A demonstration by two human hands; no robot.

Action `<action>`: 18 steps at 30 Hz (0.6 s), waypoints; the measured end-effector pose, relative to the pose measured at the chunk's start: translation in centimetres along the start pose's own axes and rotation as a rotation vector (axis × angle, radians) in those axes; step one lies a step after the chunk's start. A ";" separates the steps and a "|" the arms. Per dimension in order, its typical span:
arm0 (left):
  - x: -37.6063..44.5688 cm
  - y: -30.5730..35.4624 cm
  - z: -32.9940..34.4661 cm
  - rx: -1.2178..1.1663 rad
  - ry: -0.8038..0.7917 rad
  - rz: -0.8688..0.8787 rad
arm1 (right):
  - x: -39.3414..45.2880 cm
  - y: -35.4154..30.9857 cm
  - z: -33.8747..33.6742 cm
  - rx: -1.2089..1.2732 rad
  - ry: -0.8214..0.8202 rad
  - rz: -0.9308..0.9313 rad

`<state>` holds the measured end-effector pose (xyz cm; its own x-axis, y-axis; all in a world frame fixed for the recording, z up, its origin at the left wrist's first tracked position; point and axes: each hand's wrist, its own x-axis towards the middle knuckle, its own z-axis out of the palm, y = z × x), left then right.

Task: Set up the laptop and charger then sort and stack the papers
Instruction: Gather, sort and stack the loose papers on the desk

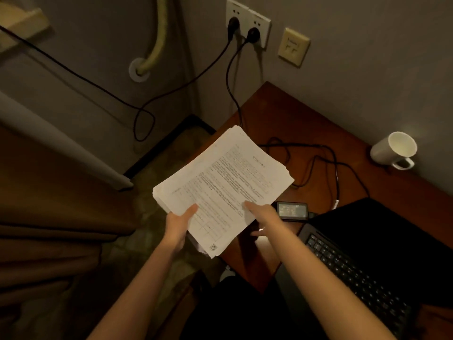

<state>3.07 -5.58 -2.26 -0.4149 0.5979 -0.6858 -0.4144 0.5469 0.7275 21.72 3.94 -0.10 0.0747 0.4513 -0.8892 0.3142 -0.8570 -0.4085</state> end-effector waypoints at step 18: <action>-0.1 8.3 -0.9 1.453 0.241 0.447 | -1.9 -0.3 1.2 0.402 -0.128 0.094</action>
<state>-1.07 -1.60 3.87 -0.4624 0.8359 -0.2955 0.8383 0.5208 0.1613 20.32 3.03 1.45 -0.0409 0.3542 -0.9343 -0.0835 -0.9330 -0.3501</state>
